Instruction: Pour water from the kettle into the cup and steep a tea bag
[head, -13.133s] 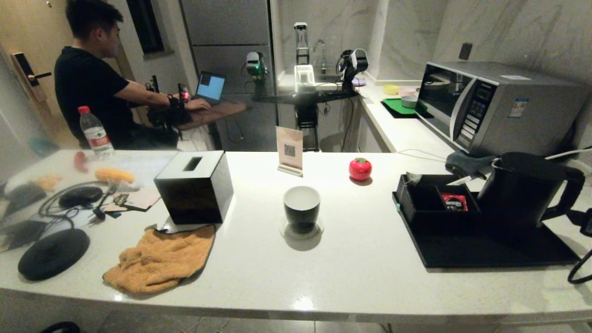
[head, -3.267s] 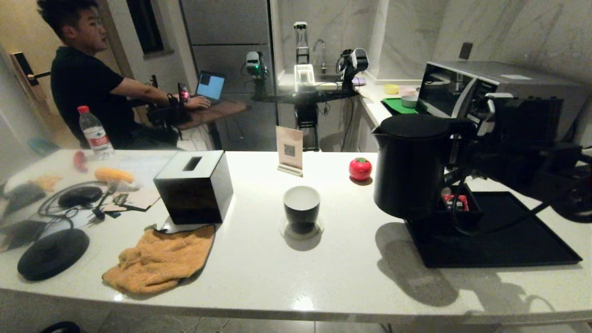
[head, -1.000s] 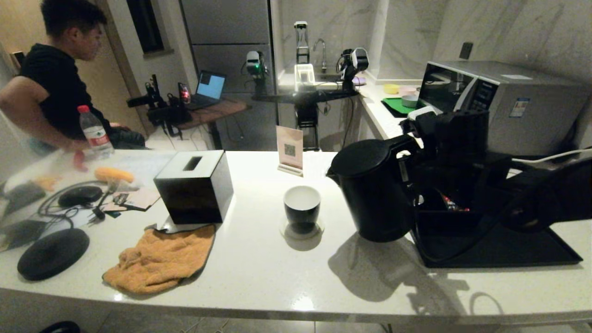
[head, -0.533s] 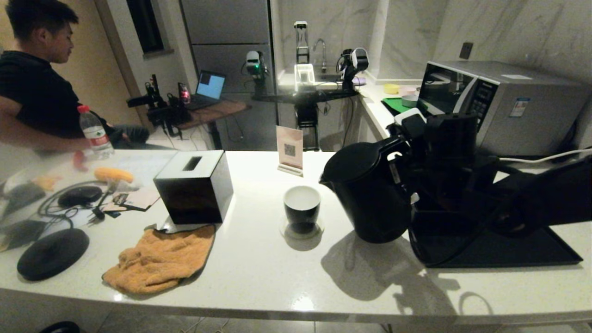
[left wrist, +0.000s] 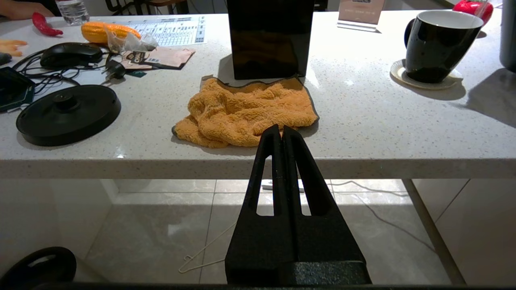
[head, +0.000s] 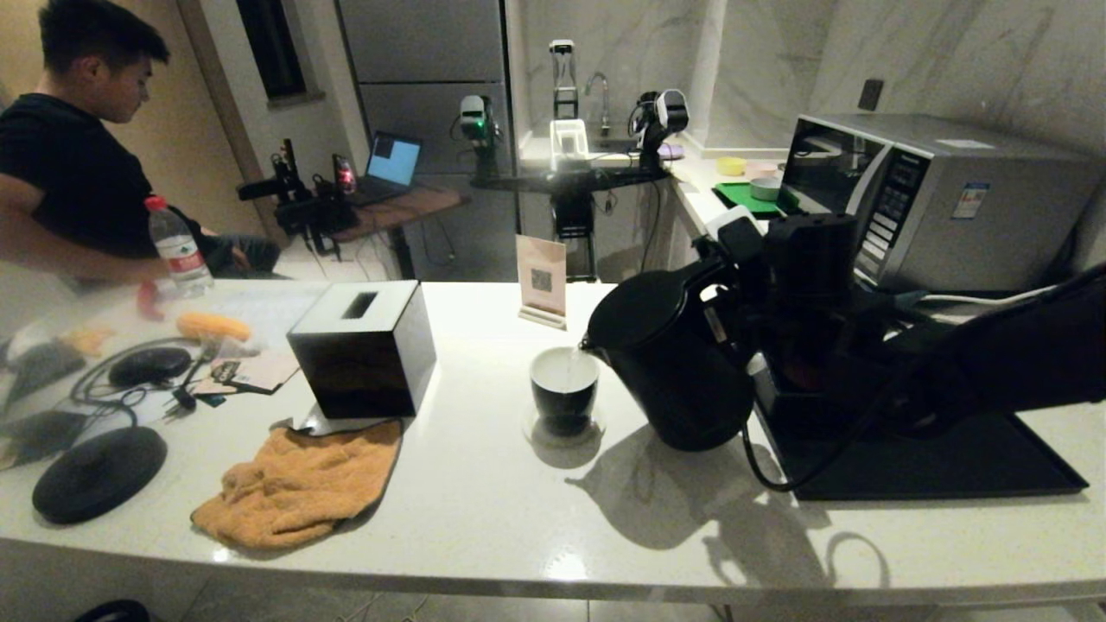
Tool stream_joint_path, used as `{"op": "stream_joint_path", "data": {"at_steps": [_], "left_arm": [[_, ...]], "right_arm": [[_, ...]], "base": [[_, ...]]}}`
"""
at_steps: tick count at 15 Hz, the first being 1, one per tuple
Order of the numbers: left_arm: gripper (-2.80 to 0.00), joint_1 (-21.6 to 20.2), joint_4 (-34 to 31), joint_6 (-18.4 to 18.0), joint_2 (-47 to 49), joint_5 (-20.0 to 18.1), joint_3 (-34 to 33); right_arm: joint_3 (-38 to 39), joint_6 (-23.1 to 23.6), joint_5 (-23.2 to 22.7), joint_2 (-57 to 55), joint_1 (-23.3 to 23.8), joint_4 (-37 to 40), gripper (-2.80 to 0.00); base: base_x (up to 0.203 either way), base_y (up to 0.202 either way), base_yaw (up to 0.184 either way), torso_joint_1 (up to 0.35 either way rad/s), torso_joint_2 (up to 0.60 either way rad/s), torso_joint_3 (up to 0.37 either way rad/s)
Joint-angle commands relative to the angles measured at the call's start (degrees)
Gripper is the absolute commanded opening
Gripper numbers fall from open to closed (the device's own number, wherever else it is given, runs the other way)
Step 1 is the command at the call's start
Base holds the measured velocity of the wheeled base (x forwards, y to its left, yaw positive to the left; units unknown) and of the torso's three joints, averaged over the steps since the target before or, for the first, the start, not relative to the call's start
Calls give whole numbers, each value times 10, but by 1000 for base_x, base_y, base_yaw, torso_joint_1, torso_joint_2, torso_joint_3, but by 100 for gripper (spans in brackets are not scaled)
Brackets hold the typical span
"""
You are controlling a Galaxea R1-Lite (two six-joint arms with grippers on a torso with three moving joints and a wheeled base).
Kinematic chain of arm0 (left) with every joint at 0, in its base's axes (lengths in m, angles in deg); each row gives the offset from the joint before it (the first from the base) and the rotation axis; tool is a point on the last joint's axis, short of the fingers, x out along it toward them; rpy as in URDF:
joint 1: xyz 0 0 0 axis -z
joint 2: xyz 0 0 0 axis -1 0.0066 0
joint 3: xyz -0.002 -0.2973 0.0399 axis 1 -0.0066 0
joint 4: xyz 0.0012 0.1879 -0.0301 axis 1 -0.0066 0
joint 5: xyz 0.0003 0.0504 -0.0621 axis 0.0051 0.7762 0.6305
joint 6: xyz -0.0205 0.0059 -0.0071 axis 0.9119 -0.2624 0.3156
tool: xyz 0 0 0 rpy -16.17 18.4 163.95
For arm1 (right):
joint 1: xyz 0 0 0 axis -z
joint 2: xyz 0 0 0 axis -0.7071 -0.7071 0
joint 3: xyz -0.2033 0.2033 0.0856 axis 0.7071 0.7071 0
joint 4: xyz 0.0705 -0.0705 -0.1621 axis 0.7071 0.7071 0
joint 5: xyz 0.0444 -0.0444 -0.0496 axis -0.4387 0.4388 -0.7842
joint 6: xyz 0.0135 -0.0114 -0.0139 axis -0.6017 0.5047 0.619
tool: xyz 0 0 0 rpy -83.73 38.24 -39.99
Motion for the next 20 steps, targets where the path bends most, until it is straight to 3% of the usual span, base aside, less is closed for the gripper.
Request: {"op": "stream_joint_path", "data": {"at_steps": [1,9,20], "left_arm": [[-280,0,0,0,0,0,0],[-280,0,0,0,0,0,0],[-280,0,0,0,0,0,0]], "right_arm": [[-13,6,2,-19,-3,-1,-280],[-68,30,2,-61,-2,0,-280],[-72,80,2,-69,-1,-2,-280]], "base": [[0,0,0,0,0,0],[0,0,0,0,0,0],[0,0,0,0,0,0]]}}
